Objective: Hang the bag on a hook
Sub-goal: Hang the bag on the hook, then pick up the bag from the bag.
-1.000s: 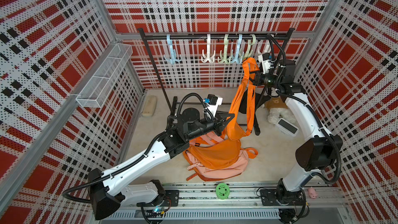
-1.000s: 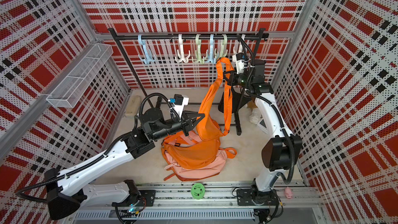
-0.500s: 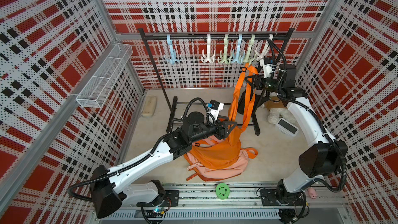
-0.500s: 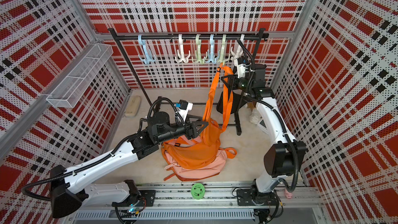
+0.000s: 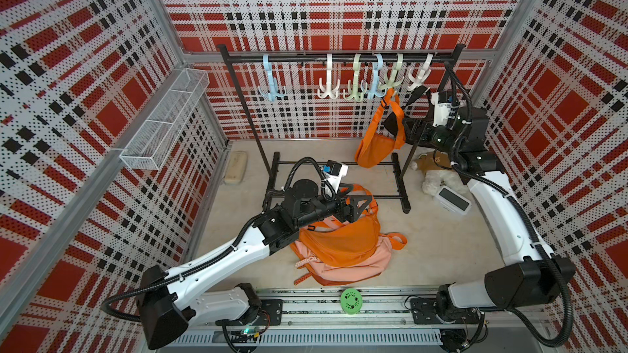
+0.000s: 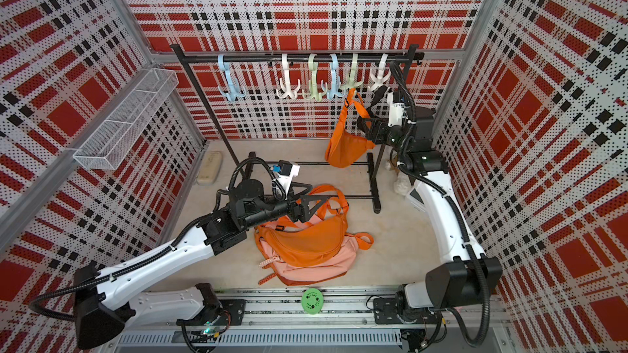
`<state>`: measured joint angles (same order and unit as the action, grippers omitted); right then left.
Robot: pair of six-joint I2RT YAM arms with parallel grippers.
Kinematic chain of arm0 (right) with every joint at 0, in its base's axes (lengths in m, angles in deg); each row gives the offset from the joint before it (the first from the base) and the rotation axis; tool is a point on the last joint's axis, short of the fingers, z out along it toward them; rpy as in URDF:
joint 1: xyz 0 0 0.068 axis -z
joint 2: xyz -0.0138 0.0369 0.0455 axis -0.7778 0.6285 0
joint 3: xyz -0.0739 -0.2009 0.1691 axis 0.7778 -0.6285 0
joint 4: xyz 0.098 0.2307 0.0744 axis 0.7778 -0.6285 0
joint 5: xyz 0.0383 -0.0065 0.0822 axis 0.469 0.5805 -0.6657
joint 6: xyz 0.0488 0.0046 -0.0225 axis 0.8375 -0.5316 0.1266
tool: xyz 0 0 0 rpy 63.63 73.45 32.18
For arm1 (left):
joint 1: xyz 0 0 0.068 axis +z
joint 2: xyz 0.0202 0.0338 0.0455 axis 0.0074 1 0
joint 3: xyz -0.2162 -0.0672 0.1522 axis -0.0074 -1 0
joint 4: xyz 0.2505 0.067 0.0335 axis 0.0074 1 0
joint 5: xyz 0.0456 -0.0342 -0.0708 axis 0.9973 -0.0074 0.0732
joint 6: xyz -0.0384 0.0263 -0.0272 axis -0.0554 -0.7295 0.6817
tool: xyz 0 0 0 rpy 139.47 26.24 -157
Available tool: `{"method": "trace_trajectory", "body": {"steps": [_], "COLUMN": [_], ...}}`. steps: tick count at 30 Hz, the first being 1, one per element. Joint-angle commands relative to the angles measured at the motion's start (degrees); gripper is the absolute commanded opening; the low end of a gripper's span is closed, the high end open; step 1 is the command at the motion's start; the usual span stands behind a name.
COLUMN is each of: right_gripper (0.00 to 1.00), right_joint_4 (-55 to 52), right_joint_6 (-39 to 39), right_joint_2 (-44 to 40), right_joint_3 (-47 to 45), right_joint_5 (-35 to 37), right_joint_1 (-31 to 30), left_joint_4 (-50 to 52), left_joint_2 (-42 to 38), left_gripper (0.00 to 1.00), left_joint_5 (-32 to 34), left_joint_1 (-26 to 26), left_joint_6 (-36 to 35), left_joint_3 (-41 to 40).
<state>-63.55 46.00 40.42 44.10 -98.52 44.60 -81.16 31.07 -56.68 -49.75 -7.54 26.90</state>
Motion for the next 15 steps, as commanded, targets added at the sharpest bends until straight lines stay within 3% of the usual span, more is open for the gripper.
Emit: {"method": "trace_trajectory", "body": {"steps": [1,4,9,15], "right_gripper": [0.69,0.74,1.00,1.00], "right_joint_4": [2.7,2.2,-2.1,-9.5], "right_joint_6": [-0.7,-1.9,-7.3,-11.1], "right_joint_2": [-2.6,-6.5,-13.2,-21.1], "right_joint_3": [-3.2,-6.8,-13.2,-22.0], "right_joint_5": [2.9,4.9,12.9,12.6], "right_joint_1": [-0.4,-2.2,-10.4,-21.7], "left_joint_4": [0.3,1.3,2.4,7.1], "left_joint_2": [-2.4,-4.1,-9.3,-21.0], "left_gripper": [0.85,0.86,0.86,0.87], "left_joint_5": [1.1,2.1,5.1,8.2], "left_joint_1": [0.9,2.0,6.5,17.5], "left_joint_6": [-0.1,0.4,5.1,14.3], "left_joint_3": [-1.3,-2.3,-6.8,-15.1]}}
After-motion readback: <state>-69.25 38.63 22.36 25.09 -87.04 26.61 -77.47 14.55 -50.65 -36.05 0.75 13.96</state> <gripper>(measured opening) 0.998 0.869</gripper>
